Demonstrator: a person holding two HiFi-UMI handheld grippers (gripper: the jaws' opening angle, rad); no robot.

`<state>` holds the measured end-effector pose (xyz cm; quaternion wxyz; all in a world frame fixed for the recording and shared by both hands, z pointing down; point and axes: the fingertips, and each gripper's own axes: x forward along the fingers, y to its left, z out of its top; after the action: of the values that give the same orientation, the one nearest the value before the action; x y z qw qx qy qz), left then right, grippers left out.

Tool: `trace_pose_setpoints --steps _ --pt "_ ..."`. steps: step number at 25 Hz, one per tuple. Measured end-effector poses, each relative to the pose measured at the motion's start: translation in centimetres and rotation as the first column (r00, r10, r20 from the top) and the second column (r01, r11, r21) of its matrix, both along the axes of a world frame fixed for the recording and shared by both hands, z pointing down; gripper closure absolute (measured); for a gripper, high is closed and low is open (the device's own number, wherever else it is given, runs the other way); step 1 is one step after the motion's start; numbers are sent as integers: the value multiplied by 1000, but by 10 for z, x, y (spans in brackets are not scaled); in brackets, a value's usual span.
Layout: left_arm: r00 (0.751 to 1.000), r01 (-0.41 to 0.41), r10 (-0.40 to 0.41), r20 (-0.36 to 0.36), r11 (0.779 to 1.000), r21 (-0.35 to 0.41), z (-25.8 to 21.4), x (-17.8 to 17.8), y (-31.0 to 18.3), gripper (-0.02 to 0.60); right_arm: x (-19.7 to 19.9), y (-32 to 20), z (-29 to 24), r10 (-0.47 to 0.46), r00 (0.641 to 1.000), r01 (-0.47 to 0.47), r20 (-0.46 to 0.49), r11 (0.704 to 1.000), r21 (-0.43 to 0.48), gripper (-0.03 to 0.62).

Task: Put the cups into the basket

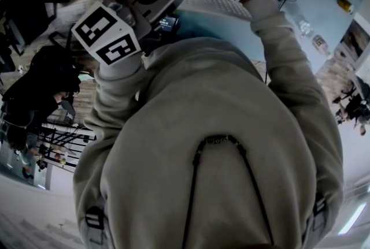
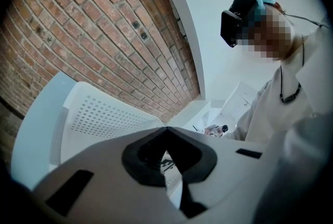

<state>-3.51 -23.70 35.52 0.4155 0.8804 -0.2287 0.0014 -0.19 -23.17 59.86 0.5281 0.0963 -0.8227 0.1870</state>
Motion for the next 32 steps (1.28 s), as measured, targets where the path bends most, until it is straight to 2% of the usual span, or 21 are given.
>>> trace_pose_setpoints --steps 3,7,15,20,29,32 --pt "1000 1 -1 -3 1000 -7 2 0 1 584 3 5 8 -18 999 18 -30 1000 -9 158" --pt "998 21 -22 -51 1000 -15 -6 0 -2 583 4 11 15 -14 999 13 -33 1000 -22 158" --pt "999 -10 8 -46 999 -34 2 3 2 584 3 18 22 -42 999 42 -34 999 -18 158" --pt "997 13 -13 -74 1000 6 -5 2 -2 583 0 16 13 -87 996 87 -33 996 10 157" --pt "997 23 -22 -73 1000 17 -9 3 -3 583 7 10 4 -83 996 84 -30 996 33 157" --pt "997 17 -16 -75 1000 17 -10 4 1 583 8 8 -1 -54 998 55 -21 997 52 158"
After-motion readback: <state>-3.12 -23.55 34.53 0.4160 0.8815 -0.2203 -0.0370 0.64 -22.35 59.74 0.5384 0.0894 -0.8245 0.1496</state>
